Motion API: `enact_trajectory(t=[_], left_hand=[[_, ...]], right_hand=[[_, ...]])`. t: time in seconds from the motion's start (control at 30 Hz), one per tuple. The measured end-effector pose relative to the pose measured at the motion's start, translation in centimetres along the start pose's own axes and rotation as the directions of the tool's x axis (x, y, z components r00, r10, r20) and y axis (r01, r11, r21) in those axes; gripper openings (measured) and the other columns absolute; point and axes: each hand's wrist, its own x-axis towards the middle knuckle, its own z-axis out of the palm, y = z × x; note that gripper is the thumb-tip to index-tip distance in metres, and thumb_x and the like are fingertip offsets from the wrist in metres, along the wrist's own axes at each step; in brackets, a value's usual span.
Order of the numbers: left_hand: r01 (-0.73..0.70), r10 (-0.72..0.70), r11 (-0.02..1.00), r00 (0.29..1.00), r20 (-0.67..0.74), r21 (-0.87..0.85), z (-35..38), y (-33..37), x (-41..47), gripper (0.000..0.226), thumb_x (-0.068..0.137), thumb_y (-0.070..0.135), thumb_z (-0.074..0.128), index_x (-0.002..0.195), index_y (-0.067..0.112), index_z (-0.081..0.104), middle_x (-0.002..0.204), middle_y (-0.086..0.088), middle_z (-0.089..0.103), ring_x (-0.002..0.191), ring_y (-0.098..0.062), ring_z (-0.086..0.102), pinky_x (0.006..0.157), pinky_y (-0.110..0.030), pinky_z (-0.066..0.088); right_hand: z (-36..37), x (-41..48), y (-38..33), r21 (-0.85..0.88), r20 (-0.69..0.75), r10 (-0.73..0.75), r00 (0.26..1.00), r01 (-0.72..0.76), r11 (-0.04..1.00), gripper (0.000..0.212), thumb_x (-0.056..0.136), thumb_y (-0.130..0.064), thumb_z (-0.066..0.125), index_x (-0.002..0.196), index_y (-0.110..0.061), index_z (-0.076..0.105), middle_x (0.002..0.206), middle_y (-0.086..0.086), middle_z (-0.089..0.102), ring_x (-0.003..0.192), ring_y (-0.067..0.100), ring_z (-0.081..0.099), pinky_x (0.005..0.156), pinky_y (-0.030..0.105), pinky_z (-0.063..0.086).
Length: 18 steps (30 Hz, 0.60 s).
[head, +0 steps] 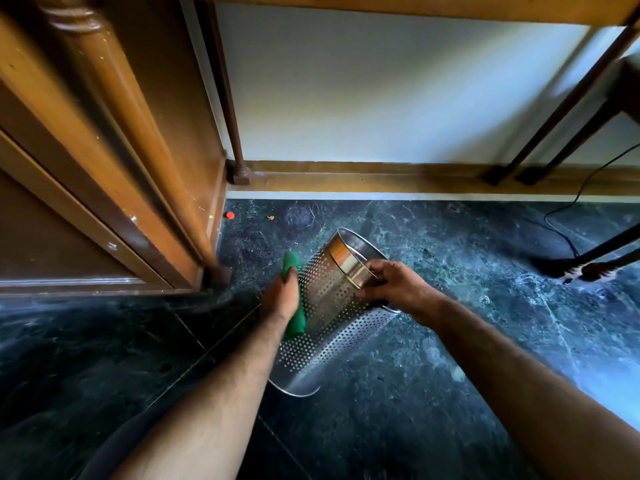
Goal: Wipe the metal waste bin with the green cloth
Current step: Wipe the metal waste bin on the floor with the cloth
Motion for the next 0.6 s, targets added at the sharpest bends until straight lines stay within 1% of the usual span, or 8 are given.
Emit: enact_trajectory(t=[0.07, 0.13, 0.23, 0.33, 0.4, 0.47, 0.57, 0.6], left_hand=[[0.097, -0.1, 0.994, 0.993, 0.059, 0.053, -0.9, 0.8, 1.1, 0.066, 0.104, 0.052, 0.031, 0.129, 0.0, 0.064, 0.136, -0.026, 0.063, 0.124, -0.038, 0.061, 0.098, -0.036, 0.047], [0.12, -0.124, 0.991, 0.988, 0.089, 0.054, -1.5, 2.6, 1.5, 0.071, 0.102, 0.058, 0.031, 0.133, 0.002, 0.062, 0.141, -0.024, 0.06, 0.13, -0.037, 0.057, 0.107, -0.038, 0.045], [0.014, -0.008, 0.996, 0.997, 0.071, -0.091, -1.5, 6.4, 1.6, 0.056, 0.1, 0.053, 0.041, 0.13, 0.012, 0.065, 0.128, -0.017, 0.069, 0.113, -0.032, 0.067, 0.088, -0.034, 0.054], [-0.14, 0.138, 0.957, 0.99, -0.025, -0.253, -1.7, 10.5, 0.8, 0.052, 0.095, 0.056, 0.044, 0.127, 0.021, 0.064, 0.118, -0.007, 0.071, 0.101, -0.028, 0.068, 0.075, -0.029, 0.048], [-0.187, 0.18, 0.902, 0.982, -0.055, -0.389, -2.1, 11.9, 0.4, 0.053, 0.087, 0.062, 0.047, 0.115, 0.023, 0.068, 0.11, -0.005, 0.071, 0.091, -0.022, 0.068, 0.07, -0.028, 0.048], [-0.154, 0.143, 0.834, 0.988, -0.062, -0.53, -2.8, 12.0, 0.3, 0.046, 0.081, 0.064, 0.053, 0.092, 0.022, 0.069, 0.101, -0.004, 0.072, 0.084, -0.017, 0.068, 0.069, -0.028, 0.052], [-0.028, 0.023, 0.692, 1.0, -0.016, -0.721, -3.4, 10.2, 0.8, 0.037, 0.082, 0.058, 0.061, 0.092, 0.023, 0.07, 0.105, -0.006, 0.074, 0.092, -0.023, 0.071, 0.081, -0.035, 0.059], [0.009, -0.022, 0.654, 1.0, -0.007, -0.756, -3.5, 9.4, 0.8, 0.035, 0.083, 0.057, 0.062, 0.091, 0.023, 0.07, 0.104, -0.006, 0.075, 0.091, -0.022, 0.071, 0.079, -0.034, 0.059]], right_hand=[[0.4, 0.5, -0.1, -0.018, 0.005, -0.018, 1.0, 0.018, 1.0, 0.034, 0.08, 0.008, 0.073, 0.085, -0.026, 0.075, 0.084, 0.001, 0.08, 0.077, 0.015, 0.076, 0.062, 0.022, 0.058], [0.6, 1.1, -0.2, -0.062, -0.004, -0.04, 0.999, 0.039, 0.997, 0.037, 0.08, 0.006, 0.075, 0.084, -0.031, 0.076, 0.088, 0.002, 0.08, 0.083, 0.02, 0.076, 0.069, 0.029, 0.061], [0.4, 2.1, -0.3, -0.143, -0.028, -0.068, 0.997, 0.063, 0.988, 0.036, 0.078, 0.006, 0.076, 0.086, -0.029, 0.075, 0.087, -0.001, 0.08, 0.082, 0.016, 0.075, 0.073, 0.033, 0.063], [0.4, 3.1, -0.5, -0.291, -0.079, -0.103, 0.992, 0.076, 0.954, 0.034, 0.075, 0.002, 0.08, 0.101, -0.02, 0.073, 0.094, 0.006, 0.08, 0.088, 0.022, 0.076, 0.082, 0.045, 0.062], [0.3, 3.6, -0.8, -0.408, -0.096, -0.14, 0.985, 0.089, 0.909, 0.038, 0.074, -0.004, 0.082, 0.106, -0.02, 0.073, 0.094, 0.004, 0.08, 0.088, 0.021, 0.076, 0.084, 0.047, 0.061], [0.3, 3.8, -1.1, -0.503, -0.106, -0.171, 0.98, 0.096, 0.859, 0.037, 0.074, -0.014, 0.084, 0.107, -0.025, 0.072, 0.091, -0.001, 0.08, 0.085, 0.015, 0.076, 0.083, 0.043, 0.061], [0.4, 4.0, -1.3, -0.685, -0.093, -0.211, 0.973, 0.091, 0.723, 0.031, 0.076, -0.03, 0.08, 0.104, -0.036, 0.068, 0.089, -0.01, 0.078, 0.082, 0.011, 0.072, 0.075, 0.033, 0.059], [0.6, 4.0, -1.3, -0.733, -0.078, -0.216, 0.973, 0.091, 0.674, 0.028, 0.078, -0.031, 0.078, 0.103, -0.038, 0.067, 0.088, -0.011, 0.077, 0.081, 0.012, 0.071, 0.072, 0.031, 0.057]])
